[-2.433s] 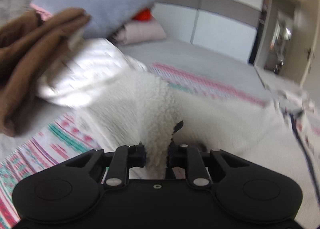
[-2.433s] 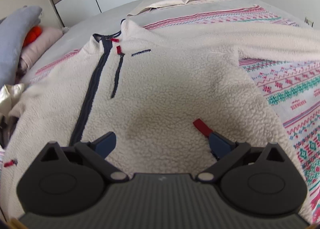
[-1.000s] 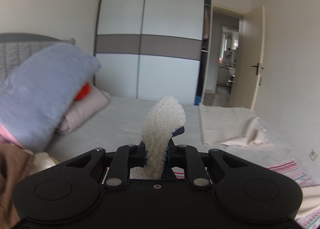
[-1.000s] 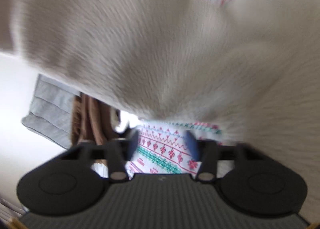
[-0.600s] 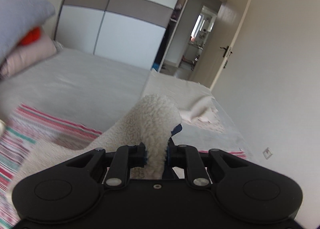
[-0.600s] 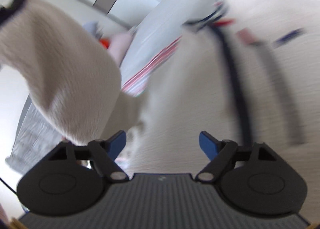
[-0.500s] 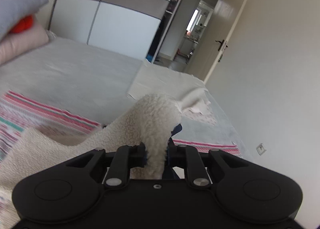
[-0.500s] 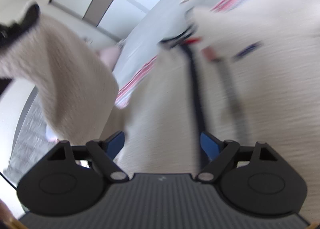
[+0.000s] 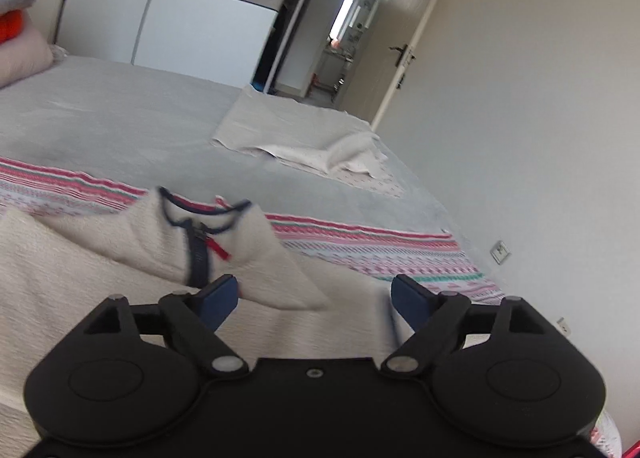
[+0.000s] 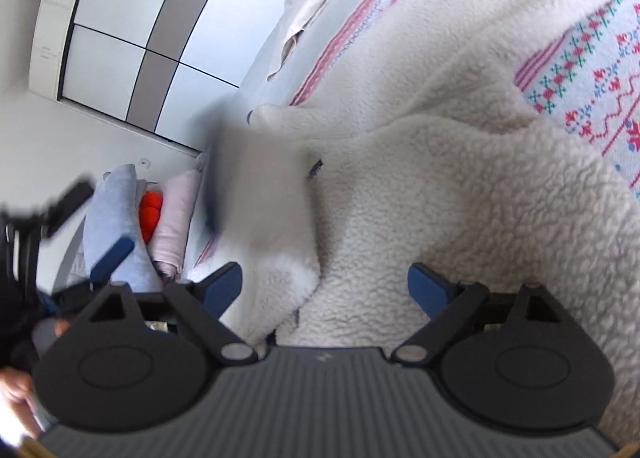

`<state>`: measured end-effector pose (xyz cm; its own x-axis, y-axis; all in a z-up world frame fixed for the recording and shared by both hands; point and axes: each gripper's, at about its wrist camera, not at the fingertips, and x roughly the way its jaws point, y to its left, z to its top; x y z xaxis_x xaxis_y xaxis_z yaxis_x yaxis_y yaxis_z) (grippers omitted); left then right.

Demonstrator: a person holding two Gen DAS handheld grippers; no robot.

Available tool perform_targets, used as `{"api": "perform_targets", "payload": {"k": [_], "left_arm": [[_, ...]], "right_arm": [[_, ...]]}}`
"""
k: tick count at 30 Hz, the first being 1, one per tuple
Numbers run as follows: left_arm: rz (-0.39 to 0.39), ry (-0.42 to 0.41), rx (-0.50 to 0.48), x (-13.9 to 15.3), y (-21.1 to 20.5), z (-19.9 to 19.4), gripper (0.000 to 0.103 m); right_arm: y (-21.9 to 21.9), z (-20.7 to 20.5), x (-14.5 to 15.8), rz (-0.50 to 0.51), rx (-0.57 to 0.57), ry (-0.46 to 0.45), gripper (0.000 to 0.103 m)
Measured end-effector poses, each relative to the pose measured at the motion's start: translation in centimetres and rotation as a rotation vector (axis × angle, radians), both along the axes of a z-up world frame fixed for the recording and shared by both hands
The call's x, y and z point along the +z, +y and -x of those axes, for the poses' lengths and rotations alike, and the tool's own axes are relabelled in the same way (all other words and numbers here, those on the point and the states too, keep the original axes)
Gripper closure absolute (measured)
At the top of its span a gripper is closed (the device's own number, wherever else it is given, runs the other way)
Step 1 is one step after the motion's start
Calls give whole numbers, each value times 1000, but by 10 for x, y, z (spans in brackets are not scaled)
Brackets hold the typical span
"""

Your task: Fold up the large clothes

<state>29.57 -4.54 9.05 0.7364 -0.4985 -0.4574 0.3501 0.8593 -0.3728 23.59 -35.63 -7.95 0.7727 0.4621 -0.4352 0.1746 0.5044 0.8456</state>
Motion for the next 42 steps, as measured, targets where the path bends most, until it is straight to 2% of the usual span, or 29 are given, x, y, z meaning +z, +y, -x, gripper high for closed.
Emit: {"api": "perform_targets", "payload": {"k": [3, 5, 7, 8, 9, 10, 11, 12, 13, 14, 16, 18, 20, 21, 23, 24, 25, 28, 29, 30, 31, 34, 36, 37, 38, 40, 42], "left_arm": [[-61, -48, 61, -4, 42, 0, 20], [-137, -83, 143, -11, 74, 1, 21], [-175, -87, 212, -23, 108, -3, 22], [-183, -84, 242, -30, 123, -3, 23], [-195, -82, 269, -40, 140, -5, 32], [-209, -78, 288, -48, 152, -5, 41], [-228, -71, 307, -58, 163, -6, 46], [-240, -65, 313, -68, 172, -8, 57], [-244, -58, 308, -77, 179, -8, 64], [-242, -48, 296, -87, 185, -8, 66], [-244, -42, 262, -107, 189, -8, 69], [-305, -12, 265, -129, 189, -10, 71], [-350, 9, 282, -154, 190, -11, 72], [-342, -18, 289, -161, 192, -7, 72], [-351, -37, 297, -162, 190, -2, 72], [-366, -38, 298, -160, 188, -2, 70], [-375, -46, 303, -158, 187, 0, 69], [-422, -63, 325, -150, 179, 10, 68], [-451, -66, 330, -145, 174, 13, 63], [-477, -70, 339, -139, 171, 15, 53], [-480, -68, 343, -131, 169, 18, 45], [-407, -27, 335, -109, 167, 29, 35], [-372, 17, 330, -97, 163, 37, 19], [-360, 29, 331, -93, 160, 43, 13], [-345, 34, 337, -91, 157, 49, 11], [-321, 35, 339, -90, 149, 62, 4], [-302, 20, 340, -94, 141, 74, 0]], "right_arm": [[-6, 3, 1, -6, 9, -16, 12], [-2, -4, -1, 10, -2, -12, 13], [3, -6, 0, 43, -18, -13, 16], [5, -6, 2, 69, -29, -15, 22], [8, -4, 5, 104, -41, -15, 27], [10, -3, 7, 146, -57, -13, 38], [12, -3, 8, 185, -70, -11, 48], [14, -5, 9, 222, -81, -14, 54], [18, -5, 9, 264, -85, -17, 70], [23, -6, 12, 311, -76, -19, 85], [36, -4, 26, 421, -53, -40, 90], [49, -1, 42, 508, -42, -103, 91], [52, 1, 48, 565, -39, -117, 91], [54, 0, 46, 606, -39, -106, 91], [56, -7, 29, 657, -16, -28, 91], [55, -9, 19, 648, -6, 3, 91], [54, -10, 13, 636, -11, -8, 91], [50, -9, 27, 600, 4, -14, 86], [47, -5, 32, 589, -1, -25, 73], [43, 0, 38, 589, -19, -35, 62], [39, 6, 43, 599, -49, -42, 45], [23, 15, 52, 608, -102, -17, 42], [7, 23, 55, 568, -146, 1, 41], [-1, 28, 56, 540, -168, 2, 35], [-8, 33, 57, 516, -193, 3, 25], [-23, 44, 58, 485, -245, 0, 15], [-38, 54, 60, 480, -281, 5, 14]]}}
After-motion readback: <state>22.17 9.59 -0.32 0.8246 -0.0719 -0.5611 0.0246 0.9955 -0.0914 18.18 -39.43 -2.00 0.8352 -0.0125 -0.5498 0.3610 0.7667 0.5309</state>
